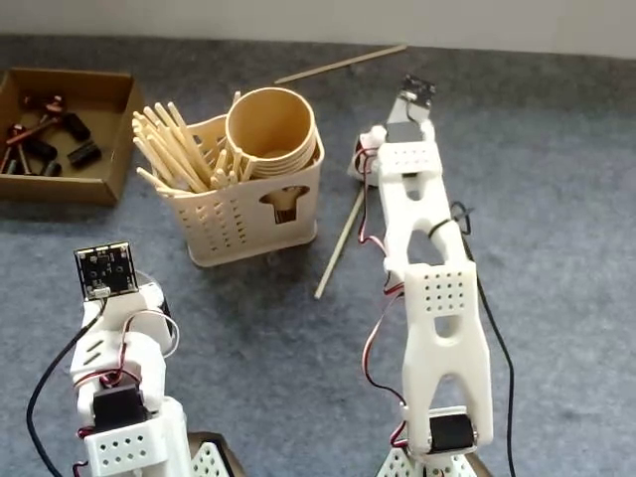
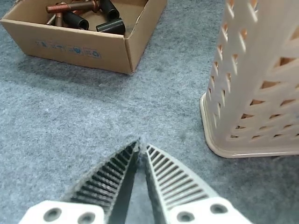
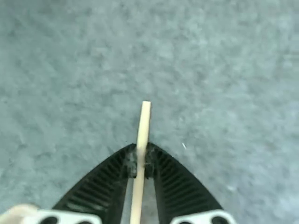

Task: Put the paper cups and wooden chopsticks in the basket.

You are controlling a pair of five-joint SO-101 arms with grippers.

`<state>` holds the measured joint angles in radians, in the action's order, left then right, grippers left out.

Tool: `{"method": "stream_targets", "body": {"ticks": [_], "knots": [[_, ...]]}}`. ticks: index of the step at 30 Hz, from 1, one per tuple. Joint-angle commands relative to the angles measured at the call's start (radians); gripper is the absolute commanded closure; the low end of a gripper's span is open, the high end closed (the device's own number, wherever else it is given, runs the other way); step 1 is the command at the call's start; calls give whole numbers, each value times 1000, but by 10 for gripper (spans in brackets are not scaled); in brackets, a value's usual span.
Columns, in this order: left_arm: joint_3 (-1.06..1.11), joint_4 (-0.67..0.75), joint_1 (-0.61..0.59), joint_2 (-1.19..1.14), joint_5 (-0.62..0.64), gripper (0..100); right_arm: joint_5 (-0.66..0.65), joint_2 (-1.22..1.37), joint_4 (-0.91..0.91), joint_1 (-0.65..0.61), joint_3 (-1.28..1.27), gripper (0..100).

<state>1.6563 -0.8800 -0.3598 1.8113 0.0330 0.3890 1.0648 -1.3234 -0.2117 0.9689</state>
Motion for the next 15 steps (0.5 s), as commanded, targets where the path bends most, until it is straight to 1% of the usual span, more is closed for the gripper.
{"method": "stream_targets", "body": {"ticks": [1, 5, 12, 15], "knots": [[-2, 29, -10, 4, 2, 992, -97, -21, -97, 36, 35, 990], [-2, 29, -10, 4, 2, 992, -170, -35, -219, 38, 116, 991], [-2, 29, -8, 4, 2, 992, -178, -27, -427, 61, 328, 991], [-2, 29, -7, 4, 2, 992, -178, -35, -440, 82, 394, 991]]}}
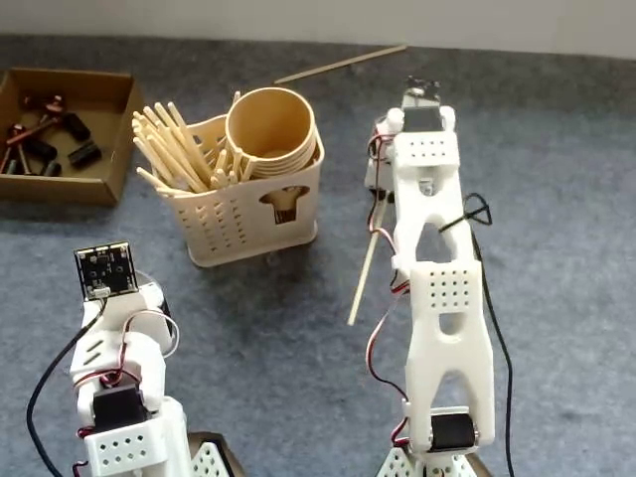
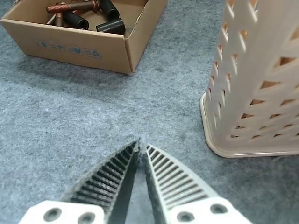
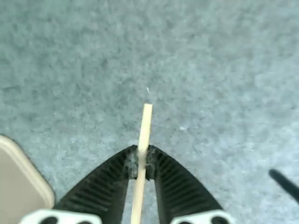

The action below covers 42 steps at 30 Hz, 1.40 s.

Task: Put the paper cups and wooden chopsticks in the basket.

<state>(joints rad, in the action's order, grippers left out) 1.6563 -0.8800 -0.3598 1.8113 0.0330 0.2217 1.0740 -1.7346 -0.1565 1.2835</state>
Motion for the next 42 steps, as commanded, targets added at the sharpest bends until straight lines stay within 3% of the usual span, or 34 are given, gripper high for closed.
{"method": "stream_targets", "body": {"ticks": [1, 9, 18, 24, 32, 42], "knots": [[-2, 29, -7, 4, 2, 992, -11, -44, -28, 30, 91, 991], [-2, 29, -5, 4, 0, 992, -9, -81, -31, 51, 107, 993], [8, 32, -4, 4, -78, 992, -11, -493, -30, 39, -85, 993], [10, 32, -4, 4, -80, 992, -12, -808, -27, -30, -271, 993], [10, 32, -4, 4, -81, 992, -12, -1029, -13, -143, -303, 993], [12, 32, -4, 4, -81, 992, -12, -1234, 272, -367, -305, 993]]}}
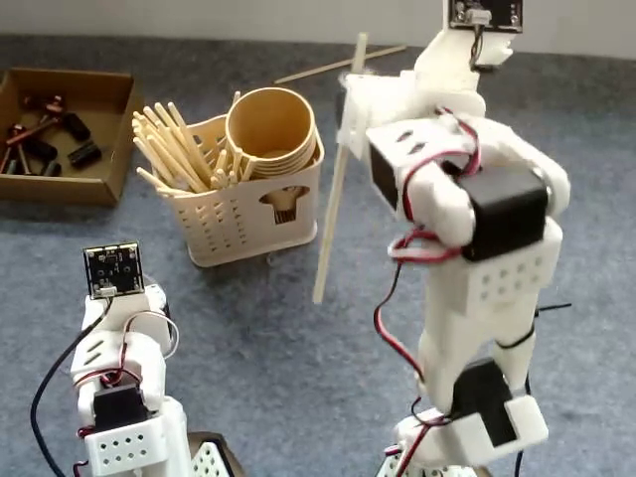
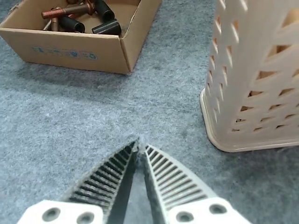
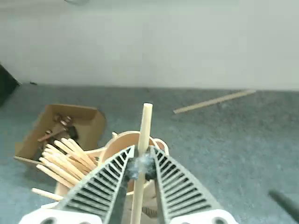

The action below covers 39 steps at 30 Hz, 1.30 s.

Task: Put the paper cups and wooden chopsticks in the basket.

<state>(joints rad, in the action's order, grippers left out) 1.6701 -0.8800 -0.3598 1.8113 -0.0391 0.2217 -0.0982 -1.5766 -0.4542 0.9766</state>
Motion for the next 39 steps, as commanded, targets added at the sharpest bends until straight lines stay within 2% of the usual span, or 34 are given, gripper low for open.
{"method": "stream_targets", "body": {"ticks": [1, 9, 16, 25, 29, 33, 39], "knots": [[-2, 32, -4, 4, -9, 992, -12, -70, 151, -101, 2, 993], [-1, 32, -4, 4, -9, 992, -14, -85, 469, -254, -2, 993], [-1, 32, -4, 4, -9, 992, -157, -15, 782, -285, -85, 993], [1, 32, -4, 4, -9, 992, -213, 128, 1155, -283, -189, 993], [1, 32, -4, 4, -11, 992, -307, 177, 1310, -283, -245, 993], [1, 32, -4, 4, -11, 992, -356, 174, 1411, -286, -351, 993], [1, 32, -4, 4, -11, 992, -416, 67, 1423, -288, -595, 993]]}}
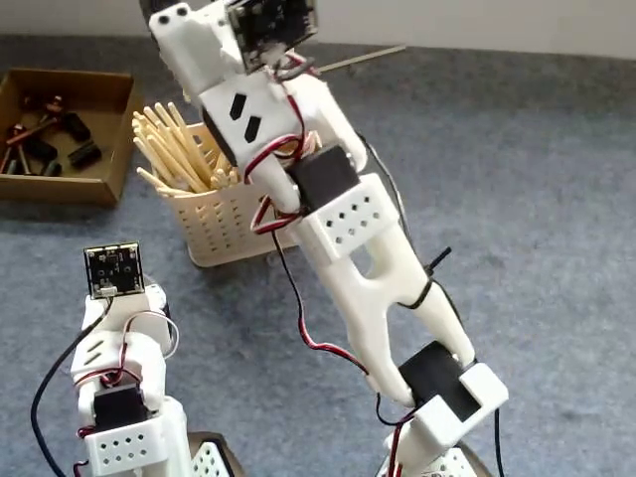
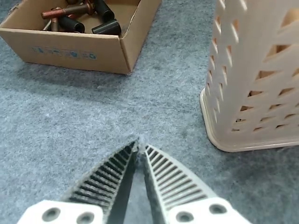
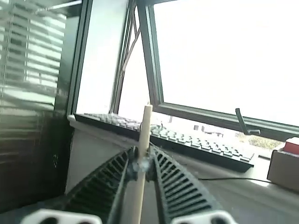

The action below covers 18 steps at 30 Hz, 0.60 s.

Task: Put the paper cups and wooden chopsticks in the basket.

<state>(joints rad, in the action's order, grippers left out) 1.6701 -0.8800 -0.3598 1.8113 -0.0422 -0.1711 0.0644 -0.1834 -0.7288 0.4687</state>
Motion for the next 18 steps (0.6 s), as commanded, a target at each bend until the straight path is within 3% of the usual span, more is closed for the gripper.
{"method": "stream_targets", "body": {"ticks": [1, 10, 18], "knots": [[1, 32, -4, 4, -8, 992, -23, -130, 30, -15, -131, 993], [1, 32, -4, 4, -8, 992, -26, -231, 315, 31, -506, 993], [1, 32, -4, 4, -8, 992, -20, -232, 331, 28, -630, 993]]}}
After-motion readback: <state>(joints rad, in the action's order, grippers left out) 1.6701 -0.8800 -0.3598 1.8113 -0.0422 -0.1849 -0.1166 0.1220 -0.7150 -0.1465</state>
